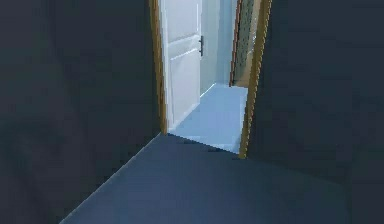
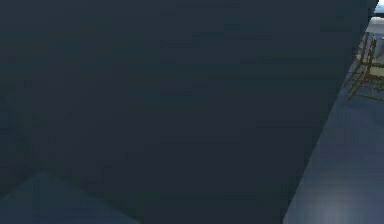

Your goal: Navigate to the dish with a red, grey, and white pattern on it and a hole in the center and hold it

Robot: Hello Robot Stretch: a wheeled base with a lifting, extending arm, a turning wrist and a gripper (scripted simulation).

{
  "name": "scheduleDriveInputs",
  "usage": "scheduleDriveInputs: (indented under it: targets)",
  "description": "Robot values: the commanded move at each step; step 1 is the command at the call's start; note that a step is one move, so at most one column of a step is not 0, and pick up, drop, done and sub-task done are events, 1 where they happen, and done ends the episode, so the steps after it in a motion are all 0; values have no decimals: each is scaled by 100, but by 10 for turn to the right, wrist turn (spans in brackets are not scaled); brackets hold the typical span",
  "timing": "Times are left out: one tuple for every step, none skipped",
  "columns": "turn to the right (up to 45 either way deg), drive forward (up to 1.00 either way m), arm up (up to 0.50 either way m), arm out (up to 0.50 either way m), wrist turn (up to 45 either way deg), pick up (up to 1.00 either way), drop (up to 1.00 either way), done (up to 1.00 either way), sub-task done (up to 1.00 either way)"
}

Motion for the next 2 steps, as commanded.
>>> scheduleDriveInputs:
  targets:
    - [0, 100, 0, 0, 0, 0, 0, 0, 0]
    - [0, 85, 0, 0, 0, 0, 0, 0, 0]
